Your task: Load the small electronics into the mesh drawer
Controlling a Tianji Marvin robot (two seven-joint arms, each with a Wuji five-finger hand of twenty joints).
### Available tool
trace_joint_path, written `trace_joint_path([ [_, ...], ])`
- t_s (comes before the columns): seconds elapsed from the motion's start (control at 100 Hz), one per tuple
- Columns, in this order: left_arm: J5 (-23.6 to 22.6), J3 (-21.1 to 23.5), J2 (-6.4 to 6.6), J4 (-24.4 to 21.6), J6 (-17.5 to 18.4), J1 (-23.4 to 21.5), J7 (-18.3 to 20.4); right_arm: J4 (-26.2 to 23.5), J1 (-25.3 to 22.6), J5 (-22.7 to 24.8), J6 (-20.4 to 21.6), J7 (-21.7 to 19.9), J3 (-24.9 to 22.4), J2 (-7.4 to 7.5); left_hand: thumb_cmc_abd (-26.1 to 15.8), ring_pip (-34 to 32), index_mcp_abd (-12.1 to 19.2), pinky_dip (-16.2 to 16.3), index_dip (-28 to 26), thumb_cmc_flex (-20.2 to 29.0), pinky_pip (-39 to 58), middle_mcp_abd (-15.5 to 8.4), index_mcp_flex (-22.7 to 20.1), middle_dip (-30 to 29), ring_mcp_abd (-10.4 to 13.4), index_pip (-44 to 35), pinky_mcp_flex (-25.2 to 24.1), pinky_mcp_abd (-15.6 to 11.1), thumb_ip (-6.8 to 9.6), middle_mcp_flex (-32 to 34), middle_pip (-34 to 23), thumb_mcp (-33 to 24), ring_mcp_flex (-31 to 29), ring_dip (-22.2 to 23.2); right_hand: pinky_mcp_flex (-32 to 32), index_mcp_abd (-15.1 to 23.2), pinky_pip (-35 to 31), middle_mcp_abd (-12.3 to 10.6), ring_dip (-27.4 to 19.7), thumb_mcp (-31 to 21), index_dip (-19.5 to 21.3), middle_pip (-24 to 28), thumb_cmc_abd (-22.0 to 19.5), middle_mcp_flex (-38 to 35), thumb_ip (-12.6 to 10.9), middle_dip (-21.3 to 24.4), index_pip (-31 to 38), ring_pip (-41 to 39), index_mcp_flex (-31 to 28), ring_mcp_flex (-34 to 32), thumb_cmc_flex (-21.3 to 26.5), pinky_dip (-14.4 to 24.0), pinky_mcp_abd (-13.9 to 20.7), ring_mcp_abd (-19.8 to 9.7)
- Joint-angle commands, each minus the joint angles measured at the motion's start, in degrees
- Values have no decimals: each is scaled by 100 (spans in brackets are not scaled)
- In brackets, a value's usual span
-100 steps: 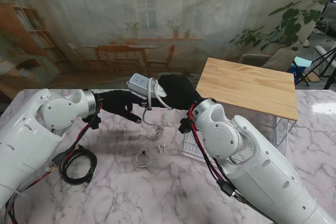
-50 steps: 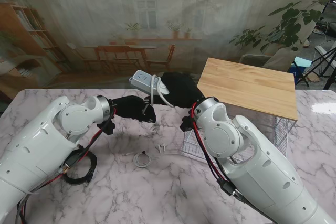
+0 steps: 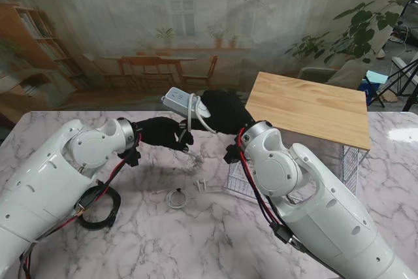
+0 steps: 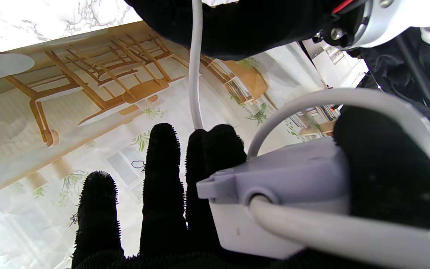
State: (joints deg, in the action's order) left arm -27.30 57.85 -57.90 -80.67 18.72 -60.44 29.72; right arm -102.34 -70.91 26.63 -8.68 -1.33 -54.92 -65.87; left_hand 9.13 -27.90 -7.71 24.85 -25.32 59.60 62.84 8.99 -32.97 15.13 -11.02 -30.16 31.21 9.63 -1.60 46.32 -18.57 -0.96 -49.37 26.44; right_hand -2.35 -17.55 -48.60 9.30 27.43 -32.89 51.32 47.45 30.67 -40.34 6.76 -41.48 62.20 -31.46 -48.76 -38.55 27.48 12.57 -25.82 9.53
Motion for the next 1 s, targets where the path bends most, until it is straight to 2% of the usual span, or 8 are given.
trace_joint_path([
  [0.0, 36, 1, -3, -23, 8, 2, 76, -24, 3, 9, -33, 5, -5, -16, 101, -230, 154, 28, -128, 189, 223, -63, 13, 100, -124, -175, 12, -36, 32, 4, -152, -103, 8, 107, 92, 846, -56, -296, 11, -1899, 93, 266, -1152, -89, -6, -41, 214, -343, -401, -58, 1137, -82, 8, -58],
  [0.08, 70, -21, -15, -12, 70, 2, 19, -17, 12, 6, -36, 3, 7, -17, 38, -340, 374, 62, -40, 581, 344, -102, -333, 124, -60, -583, 138, -66, 50, 426, -234, 8, -157, 183, 93, 846, -56, -291, 11, -1898, 93, 266, -1152, -88, -7, -42, 214, -342, -401, -60, 1138, -83, 7, -56],
  [0.2, 59, -72, -32, -14, 112, 18, -63, -10, 20, 13, -51, 5, 15, -19, -165, -504, 221, 70, 75, 1025, 522, 10, -693, 179, 8, -938, 360, -71, 63, 952, -406, 56, -469, 249, 95, 845, -54, -298, 10, -1895, 92, 267, -1159, -90, -7, -42, 213, -342, -402, -60, 1135, -85, 3, -55],
  [0.36, -204, -109, -21, -17, 232, 60, -138, -22, 21, 51, -82, -6, -3, -12, -67, -704, -20, 77, 117, 1098, 728, 131, -891, 257, 35, -1061, 733, -46, 83, 1394, -633, 74, -912, 299, 99, 846, -52, -295, 10, -1891, 93, 269, -1160, -87, -7, -43, 213, -341, -402, -54, 1137, -88, 2, -54],
  [0.56, -542, -333, 20, -159, 490, 153, -121, 43, 120, 16, -169, 71, 51, -51, -38, -862, -41, 35, 114, 1114, 919, 164, -960, 341, 90, -1139, 980, -71, 91, 1573, -825, 62, -1165, 343, 103, 843, -49, -293, 12, -1886, 95, 274, -1168, -80, -8, -46, 213, -345, -393, -49, 1142, -91, 4, -59],
  [0.69, -488, -586, -5, -247, 519, 252, -184, 187, 233, 108, -224, 163, 101, -77, -10, -900, -38, 3, 123, 1122, 984, 201, -986, 362, 72, -1142, 1045, -73, 94, 1610, -861, 54, -1229, 354, 106, 845, -50, -303, 15, -1880, 99, 278, -1172, -70, -6, -46, 217, -352, -384, -46, 1141, -92, 11, -65],
  [0.83, -415, -752, -12, -432, 747, 240, -271, 249, 257, 155, -314, 229, 57, -90, -12, -969, 137, -19, 166, 1119, 1044, 190, -978, 398, 98, -1097, 1064, -69, 97, 1653, -913, 44, -1275, 386, 117, 827, -45, -287, 15, -1877, 99, 284, -1172, -59, -5, -44, 223, -353, -369, -31, 1155, -94, 15, -53],
  [0.99, -419, -856, 1, -689, 954, 173, -320, 337, 300, 193, -443, 284, 64, -109, 43, -1169, 535, -10, 205, 1168, 1218, 164, -1046, 510, 130, -1079, 1194, -96, 107, 1765, -1041, 6, -1403, 488, 182, 820, -11, -293, 18, -1868, 93, 294, -1187, -44, -7, -43, 231, -360, -366, -9, 1152, -104, -8, -56],
])
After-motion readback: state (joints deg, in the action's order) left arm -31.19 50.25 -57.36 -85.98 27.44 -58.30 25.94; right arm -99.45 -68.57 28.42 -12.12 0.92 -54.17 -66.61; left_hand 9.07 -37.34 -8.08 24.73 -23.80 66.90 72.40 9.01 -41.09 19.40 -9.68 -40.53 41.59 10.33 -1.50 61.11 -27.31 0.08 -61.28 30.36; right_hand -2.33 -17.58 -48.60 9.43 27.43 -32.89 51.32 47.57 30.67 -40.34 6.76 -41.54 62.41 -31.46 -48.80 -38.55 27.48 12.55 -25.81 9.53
